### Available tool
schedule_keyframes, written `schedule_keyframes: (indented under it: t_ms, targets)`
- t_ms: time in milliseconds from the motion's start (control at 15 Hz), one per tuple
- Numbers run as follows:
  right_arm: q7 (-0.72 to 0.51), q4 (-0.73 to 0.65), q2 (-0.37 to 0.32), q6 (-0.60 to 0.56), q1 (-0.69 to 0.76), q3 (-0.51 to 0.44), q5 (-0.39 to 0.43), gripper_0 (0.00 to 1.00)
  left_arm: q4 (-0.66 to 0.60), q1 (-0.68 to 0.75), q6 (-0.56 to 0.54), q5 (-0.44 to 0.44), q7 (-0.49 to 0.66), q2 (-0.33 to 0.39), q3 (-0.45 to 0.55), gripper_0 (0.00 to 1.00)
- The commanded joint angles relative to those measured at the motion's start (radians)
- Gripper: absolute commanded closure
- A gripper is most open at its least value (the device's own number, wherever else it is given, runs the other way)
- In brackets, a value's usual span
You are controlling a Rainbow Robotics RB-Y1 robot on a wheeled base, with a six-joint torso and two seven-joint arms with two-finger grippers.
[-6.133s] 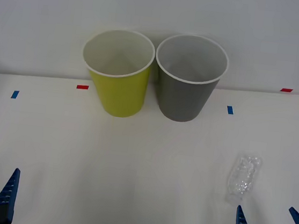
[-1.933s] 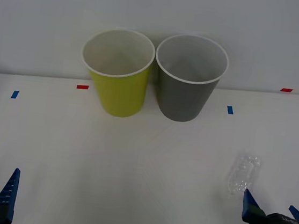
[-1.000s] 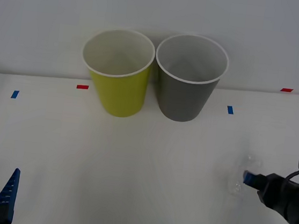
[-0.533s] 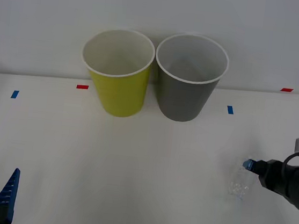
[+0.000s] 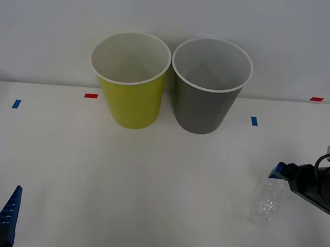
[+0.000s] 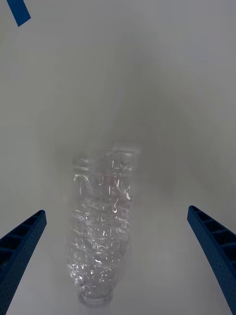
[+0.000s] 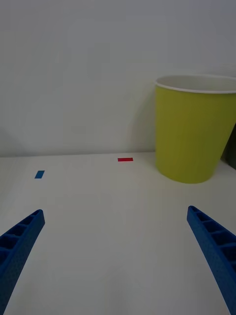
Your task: Put cans in the gray bin and PET bottles in the light green bin.
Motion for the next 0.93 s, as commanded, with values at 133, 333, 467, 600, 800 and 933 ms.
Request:
schedule_keyframes:
  t_ms: [133,333,467,600,800,933]
  targets:
    - [-0.006,0.085,-0.035,0.0,-0.049,0.029,-0.051,0.0,0.0,0.0,0.0,0.0,0.0,0.0,0.0,0.0]
    - [-0.022,0.099,-0.076,0.0,-0.067,0.085,-0.052,0.0,0.0,0.0,0.0,0.0,0.0,0.0,0.0,0.0]
    - [-0.025,0.115,-0.079,0.0,-0.086,0.093,-0.062,0.0,0.0,0.0,0.0,0.0,0.0,0.0,0.0,0.0]
    - [-0.026,0.143,-0.09,-0.002,-0.106,0.108,-0.069,0.0,0.0,0.0,0.0,0.0,0.0,0.0,0.0,0.0]
    - [-0.028,0.175,-0.09,0.0,-0.123,0.121,-0.08,0.0,0.0,0.0,0.0,0.0,0.0,0.0,0.0,0.0]
    - [-0.034,0.191,-0.092,0.0,-0.133,0.138,-0.08,0.0,0.0,0.0,0.0,0.0,0.0,0.0,0.0,0.0]
